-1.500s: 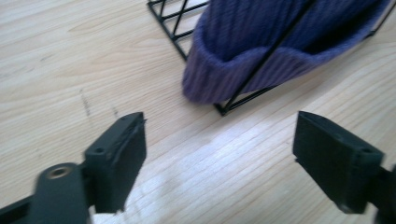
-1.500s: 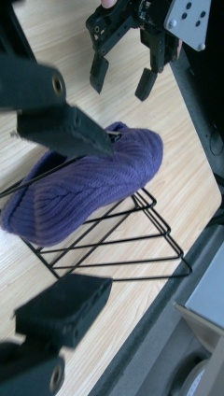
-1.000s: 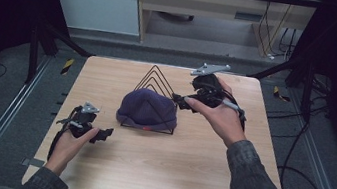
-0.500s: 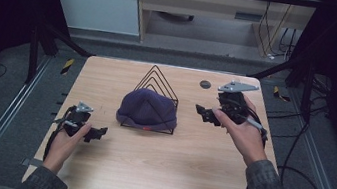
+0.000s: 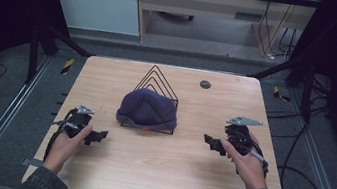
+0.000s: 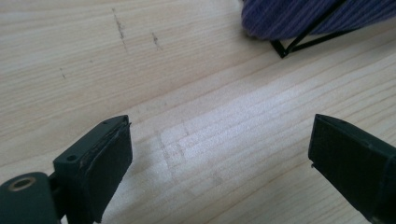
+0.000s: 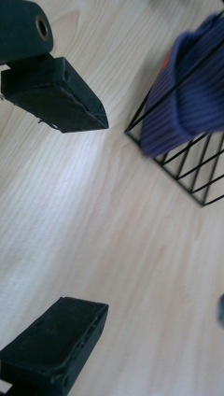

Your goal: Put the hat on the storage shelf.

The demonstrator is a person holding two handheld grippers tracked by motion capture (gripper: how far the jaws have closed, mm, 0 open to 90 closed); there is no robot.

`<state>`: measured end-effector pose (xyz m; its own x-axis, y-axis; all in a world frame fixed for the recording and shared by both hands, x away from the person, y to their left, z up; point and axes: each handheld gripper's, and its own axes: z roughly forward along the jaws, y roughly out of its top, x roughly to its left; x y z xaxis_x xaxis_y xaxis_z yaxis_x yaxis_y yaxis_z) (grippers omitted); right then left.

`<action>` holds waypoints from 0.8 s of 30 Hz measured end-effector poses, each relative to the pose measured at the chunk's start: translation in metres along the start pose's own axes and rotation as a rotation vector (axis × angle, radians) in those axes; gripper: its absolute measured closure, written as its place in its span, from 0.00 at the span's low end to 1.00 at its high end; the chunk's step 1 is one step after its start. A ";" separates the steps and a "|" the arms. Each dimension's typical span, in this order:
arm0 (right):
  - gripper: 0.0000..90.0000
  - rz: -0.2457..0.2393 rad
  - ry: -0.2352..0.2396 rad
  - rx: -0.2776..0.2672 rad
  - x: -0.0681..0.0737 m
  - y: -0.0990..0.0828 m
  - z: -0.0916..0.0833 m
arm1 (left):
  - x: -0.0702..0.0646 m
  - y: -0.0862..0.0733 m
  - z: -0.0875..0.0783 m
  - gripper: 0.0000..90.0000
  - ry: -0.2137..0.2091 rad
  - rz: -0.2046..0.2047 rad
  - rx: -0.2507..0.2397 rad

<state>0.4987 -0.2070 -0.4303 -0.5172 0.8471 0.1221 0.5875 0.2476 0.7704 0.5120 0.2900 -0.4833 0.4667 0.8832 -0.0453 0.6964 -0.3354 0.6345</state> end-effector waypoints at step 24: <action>0.02 -0.046 -0.136 0.073 0.004 -0.076 0.039 | -0.008 -0.005 0.013 0.00 0.017 0.086 0.058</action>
<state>0.4763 -0.2043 -0.5126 -0.4589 0.8885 -0.0018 0.6111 0.3170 0.7253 0.5123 0.2798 -0.4961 0.5171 0.8557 0.0213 0.6847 -0.4284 0.5896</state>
